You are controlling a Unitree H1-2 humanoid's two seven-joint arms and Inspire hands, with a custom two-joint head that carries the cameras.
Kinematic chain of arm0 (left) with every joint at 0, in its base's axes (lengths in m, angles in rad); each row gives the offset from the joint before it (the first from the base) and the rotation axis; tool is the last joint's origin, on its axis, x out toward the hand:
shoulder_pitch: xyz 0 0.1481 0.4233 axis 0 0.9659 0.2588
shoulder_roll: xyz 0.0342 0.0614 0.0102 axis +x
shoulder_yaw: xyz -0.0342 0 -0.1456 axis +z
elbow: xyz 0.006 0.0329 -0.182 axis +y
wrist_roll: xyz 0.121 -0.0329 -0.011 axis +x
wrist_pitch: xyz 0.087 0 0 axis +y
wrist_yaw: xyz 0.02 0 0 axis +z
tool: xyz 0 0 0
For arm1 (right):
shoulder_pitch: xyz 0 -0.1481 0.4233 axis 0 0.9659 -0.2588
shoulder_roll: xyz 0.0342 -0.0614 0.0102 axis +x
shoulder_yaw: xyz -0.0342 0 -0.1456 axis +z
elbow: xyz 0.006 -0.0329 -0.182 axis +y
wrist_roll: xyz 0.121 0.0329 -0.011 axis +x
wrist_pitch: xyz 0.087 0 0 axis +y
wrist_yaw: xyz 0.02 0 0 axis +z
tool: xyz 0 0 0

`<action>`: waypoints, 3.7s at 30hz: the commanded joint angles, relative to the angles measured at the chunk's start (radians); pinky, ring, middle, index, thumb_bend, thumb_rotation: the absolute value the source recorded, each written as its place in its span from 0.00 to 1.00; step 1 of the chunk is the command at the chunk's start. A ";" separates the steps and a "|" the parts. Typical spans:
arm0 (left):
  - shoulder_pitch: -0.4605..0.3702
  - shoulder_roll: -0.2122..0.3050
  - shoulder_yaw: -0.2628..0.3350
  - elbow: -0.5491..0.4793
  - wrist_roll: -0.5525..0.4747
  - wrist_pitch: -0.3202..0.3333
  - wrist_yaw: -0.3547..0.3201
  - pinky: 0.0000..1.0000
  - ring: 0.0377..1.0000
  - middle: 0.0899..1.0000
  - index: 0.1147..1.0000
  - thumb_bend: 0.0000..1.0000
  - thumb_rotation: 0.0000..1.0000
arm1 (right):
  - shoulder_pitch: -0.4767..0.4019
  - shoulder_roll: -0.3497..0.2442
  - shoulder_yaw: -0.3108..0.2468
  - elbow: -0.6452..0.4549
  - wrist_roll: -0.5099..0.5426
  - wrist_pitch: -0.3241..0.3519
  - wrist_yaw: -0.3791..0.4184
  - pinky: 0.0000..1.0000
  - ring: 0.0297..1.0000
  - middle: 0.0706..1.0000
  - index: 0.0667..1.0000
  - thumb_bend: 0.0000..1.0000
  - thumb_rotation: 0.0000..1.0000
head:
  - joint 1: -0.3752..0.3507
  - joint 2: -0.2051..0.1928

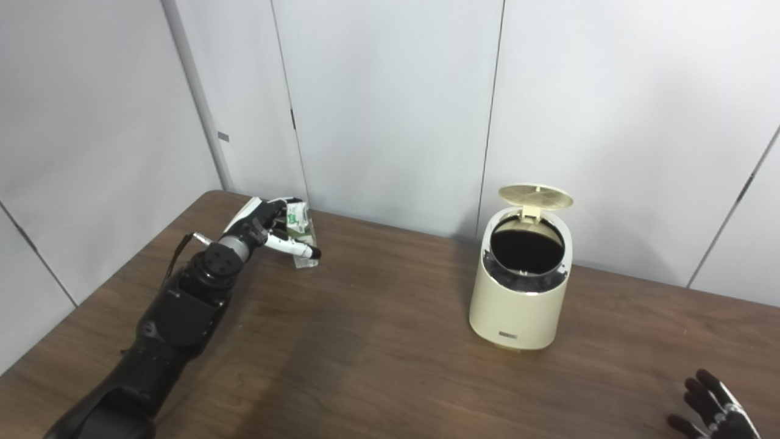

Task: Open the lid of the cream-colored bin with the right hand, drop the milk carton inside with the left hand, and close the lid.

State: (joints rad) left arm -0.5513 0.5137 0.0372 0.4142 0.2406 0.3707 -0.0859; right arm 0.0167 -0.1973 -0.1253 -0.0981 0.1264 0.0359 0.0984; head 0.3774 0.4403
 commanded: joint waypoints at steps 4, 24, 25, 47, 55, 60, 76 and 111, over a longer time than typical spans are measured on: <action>-0.073 0.039 0.011 -0.018 0.008 -0.070 0.032 0.67 0.75 0.81 0.86 0.89 0.01 | -0.021 0.005 0.002 0.000 0.009 -0.008 0.002 0.86 0.91 0.87 0.86 0.71 0.94 | -0.002 0.000; -0.091 0.041 -0.017 0.057 0.041 -0.206 0.087 0.72 0.80 0.83 0.83 0.91 0.00 | -0.011 0.007 0.011 -0.016 0.012 0.004 0.002 0.88 0.91 0.86 0.87 0.64 0.94 | -0.010 0.002; -0.091 0.042 -0.018 0.060 0.040 -0.214 0.087 0.72 0.80 0.83 0.83 0.91 0.00 | -0.011 0.007 0.012 -0.015 0.015 0.003 0.003 0.89 0.91 0.86 0.87 0.65 0.93 | -0.013 0.001; -0.090 0.045 -0.041 0.079 0.117 -0.282 0.168 0.41 0.42 0.46 0.39 0.48 0.00 | -0.011 0.007 0.015 -0.019 0.022 0.010 0.002 0.90 0.92 0.87 0.89 0.64 0.95 | -0.013 0.008; -0.090 0.047 -0.045 0.065 0.133 -0.264 0.160 0.41 0.44 0.45 0.38 0.48 0.00 | -0.010 0.005 0.019 -0.013 0.015 0.008 -0.003 0.90 0.92 0.87 0.89 0.62 0.97 | -0.022 0.013; -0.082 0.034 -0.029 0.041 0.115 -0.312 0.177 0.37 0.43 0.45 0.37 0.48 0.00 | -0.013 0.011 0.019 0.000 0.024 -0.002 -0.001 0.90 0.93 0.88 0.90 0.64 0.96 | -0.043 0.012; 0.001 -0.124 -0.042 -0.433 0.222 -0.218 0.206 0.36 0.42 0.45 0.40 0.48 0.00 | -0.017 0.048 0.042 -0.007 -0.030 -0.021 -0.035 0.88 0.91 0.87 0.90 0.56 0.95 | -0.170 0.013; -0.047 -0.403 -0.181 -0.501 0.400 -0.516 0.327 0.39 0.44 0.47 0.40 0.48 0.00 | 0.013 0.121 0.118 -0.082 -0.105 0.013 -0.065 0.85 0.90 0.89 0.95 0.51 0.98 | -0.408 -0.043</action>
State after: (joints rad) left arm -0.5225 0.1203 -0.1458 -0.0706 0.6385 -0.0999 0.2021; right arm 0.0381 -0.0845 -0.0240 -0.1610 0.0248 0.0534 0.0188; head -0.0291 0.3958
